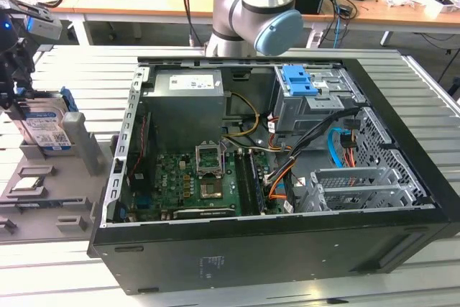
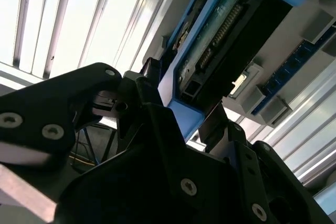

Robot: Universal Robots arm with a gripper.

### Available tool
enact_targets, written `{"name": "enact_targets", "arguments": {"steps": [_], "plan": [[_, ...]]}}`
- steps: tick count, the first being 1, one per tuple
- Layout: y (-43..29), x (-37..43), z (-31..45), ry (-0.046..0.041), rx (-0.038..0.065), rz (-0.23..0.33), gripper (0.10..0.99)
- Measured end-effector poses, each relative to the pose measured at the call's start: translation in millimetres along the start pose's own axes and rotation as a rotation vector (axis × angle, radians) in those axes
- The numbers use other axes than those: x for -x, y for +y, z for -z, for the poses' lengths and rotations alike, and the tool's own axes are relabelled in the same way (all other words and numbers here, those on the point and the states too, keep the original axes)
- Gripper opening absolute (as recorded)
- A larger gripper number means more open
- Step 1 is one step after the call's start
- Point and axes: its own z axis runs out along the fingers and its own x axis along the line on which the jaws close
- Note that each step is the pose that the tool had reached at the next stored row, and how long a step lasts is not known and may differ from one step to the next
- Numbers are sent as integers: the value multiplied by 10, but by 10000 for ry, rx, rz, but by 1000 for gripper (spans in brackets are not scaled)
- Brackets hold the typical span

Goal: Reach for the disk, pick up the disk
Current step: 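Pick up the disk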

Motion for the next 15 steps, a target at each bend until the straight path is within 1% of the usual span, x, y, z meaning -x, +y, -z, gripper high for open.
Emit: {"name": "enact_targets", "arguments": {"steps": [7,8,9,10,11,15], "plan": [[0,0,-3,-1,-2,0,545],[0,0,-3,0,-2,0,463],[0,0,-4,-1,-1,0,400],[0,0,-4,-1,-2,0,400],[0,0,-4,-1,-1,1,369],[0,0,-6,-1,-1,0,369]]}}
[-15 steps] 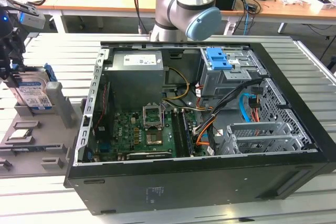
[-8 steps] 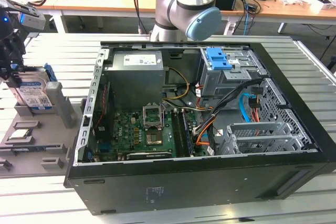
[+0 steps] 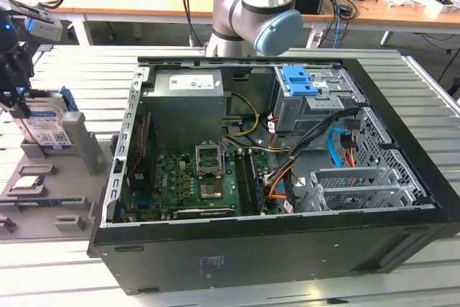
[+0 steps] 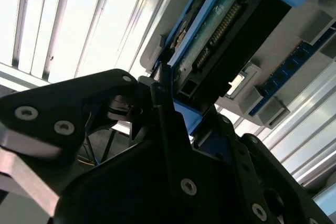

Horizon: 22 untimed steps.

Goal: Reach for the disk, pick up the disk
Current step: 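Pick up the disk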

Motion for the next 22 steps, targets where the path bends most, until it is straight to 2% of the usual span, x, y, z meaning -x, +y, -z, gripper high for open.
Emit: {"name": "enact_targets", "arguments": {"steps": [16,22], "plan": [[0,0,-4,0,-1,0,369],[2,0,66,0,-1,0,369]]}}
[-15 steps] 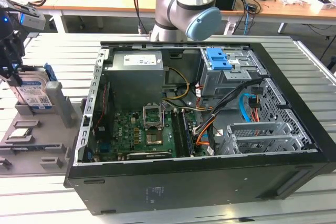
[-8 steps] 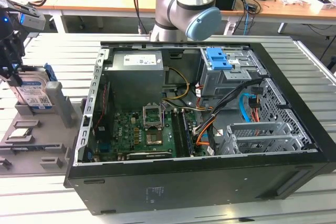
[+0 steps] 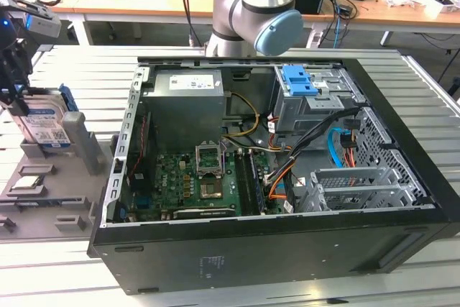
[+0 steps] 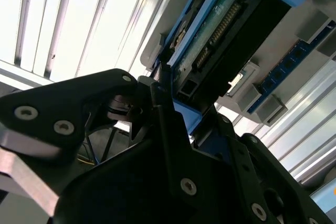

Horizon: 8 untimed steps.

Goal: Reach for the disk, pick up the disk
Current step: 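Pick up the disk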

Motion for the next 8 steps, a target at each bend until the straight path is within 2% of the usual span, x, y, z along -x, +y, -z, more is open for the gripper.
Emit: {"name": "enact_targets", "arguments": {"steps": [2,8], "plan": [[1,1,50,0,0,1,369],[0,3,135,1,0,0,369]]}}
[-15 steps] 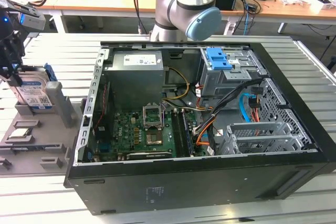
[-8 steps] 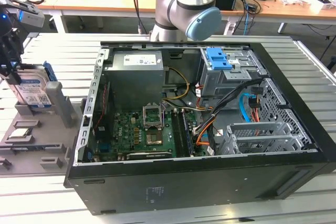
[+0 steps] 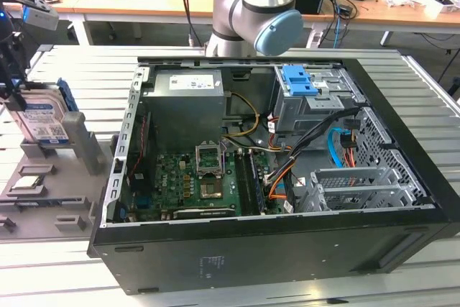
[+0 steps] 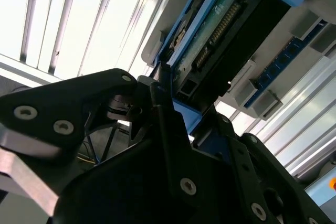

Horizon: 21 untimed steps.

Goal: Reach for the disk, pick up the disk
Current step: 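Pick up the disk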

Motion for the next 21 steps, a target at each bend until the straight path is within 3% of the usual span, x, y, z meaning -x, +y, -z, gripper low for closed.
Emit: {"name": "enact_targets", "arguments": {"steps": [5,15,21], "plan": [[-4,6,127,0,0,0,369],[-5,12,274,0,0,0,369],[-7,18,400,0,0,0,369]]}}
